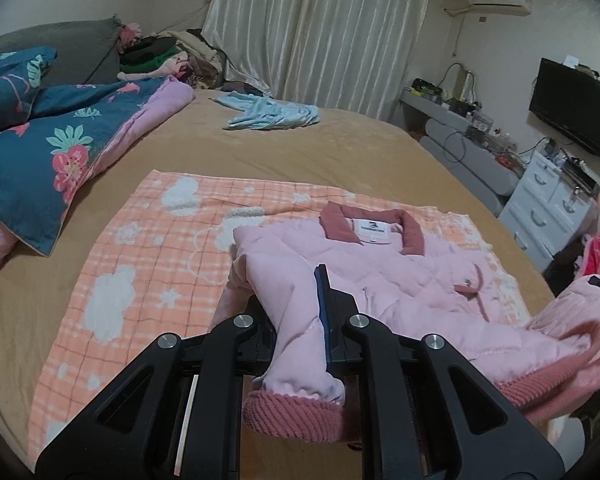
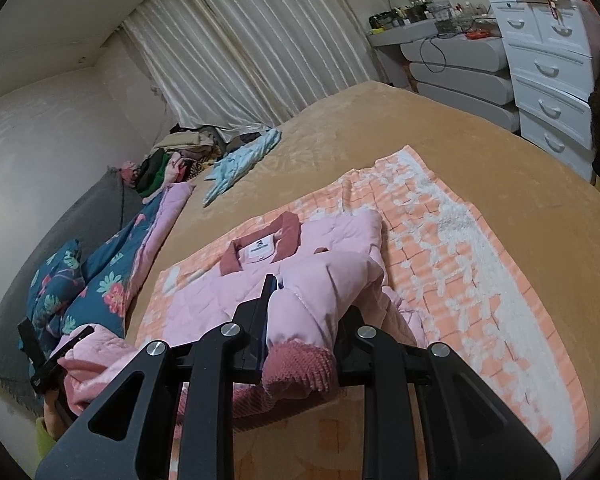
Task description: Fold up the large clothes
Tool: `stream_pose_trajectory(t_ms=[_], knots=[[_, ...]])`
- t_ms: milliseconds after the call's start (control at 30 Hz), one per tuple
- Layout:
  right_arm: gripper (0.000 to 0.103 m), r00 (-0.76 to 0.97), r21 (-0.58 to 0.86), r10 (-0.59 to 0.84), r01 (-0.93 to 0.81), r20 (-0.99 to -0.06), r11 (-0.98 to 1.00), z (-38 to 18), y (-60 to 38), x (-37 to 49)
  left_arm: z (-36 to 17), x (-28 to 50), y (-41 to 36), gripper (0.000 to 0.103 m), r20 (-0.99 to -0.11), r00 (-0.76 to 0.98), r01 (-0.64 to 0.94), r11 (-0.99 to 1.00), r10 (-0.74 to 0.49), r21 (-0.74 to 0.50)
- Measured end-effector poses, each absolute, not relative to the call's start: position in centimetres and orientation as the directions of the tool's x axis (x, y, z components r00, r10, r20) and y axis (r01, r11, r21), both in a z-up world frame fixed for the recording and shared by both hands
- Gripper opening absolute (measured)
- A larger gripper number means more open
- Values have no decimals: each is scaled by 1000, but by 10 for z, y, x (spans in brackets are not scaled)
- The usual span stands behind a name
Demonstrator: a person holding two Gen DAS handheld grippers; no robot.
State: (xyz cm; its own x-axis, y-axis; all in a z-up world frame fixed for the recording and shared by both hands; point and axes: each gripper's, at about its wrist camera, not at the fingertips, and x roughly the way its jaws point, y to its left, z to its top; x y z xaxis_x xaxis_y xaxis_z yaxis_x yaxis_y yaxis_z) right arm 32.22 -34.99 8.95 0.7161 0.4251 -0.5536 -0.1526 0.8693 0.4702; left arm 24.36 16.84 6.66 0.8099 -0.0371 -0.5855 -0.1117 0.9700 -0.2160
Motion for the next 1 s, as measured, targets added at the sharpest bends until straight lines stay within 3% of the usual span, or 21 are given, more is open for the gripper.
stream_pose_trajectory(t_ms=[567, 667, 733, 800, 1000], knots=[[29, 666, 628, 506, -71, -549, 775, 68, -361, 391, 51, 295, 183, 7, -616, 787, -159, 961, -14, -225], [39, 657, 669, 538, -68, -528, 740, 66, -362, 398, 48, 302, 185, 7, -622, 783, -157, 962, -16, -223], [63, 662, 696, 559, -79, -498, 714, 67, -364, 401, 46, 306, 185, 7, -625, 780, -160, 961, -16, -224], [79, 676, 715, 568, -87, -469, 694, 72, -367, 401, 45, 309, 186, 7, -630, 777, -163, 959, -19, -230], [93, 733, 731, 580, -167, -357, 661, 83, -380, 389, 42, 316, 186, 7, -632, 775, -157, 960, -24, -230]])
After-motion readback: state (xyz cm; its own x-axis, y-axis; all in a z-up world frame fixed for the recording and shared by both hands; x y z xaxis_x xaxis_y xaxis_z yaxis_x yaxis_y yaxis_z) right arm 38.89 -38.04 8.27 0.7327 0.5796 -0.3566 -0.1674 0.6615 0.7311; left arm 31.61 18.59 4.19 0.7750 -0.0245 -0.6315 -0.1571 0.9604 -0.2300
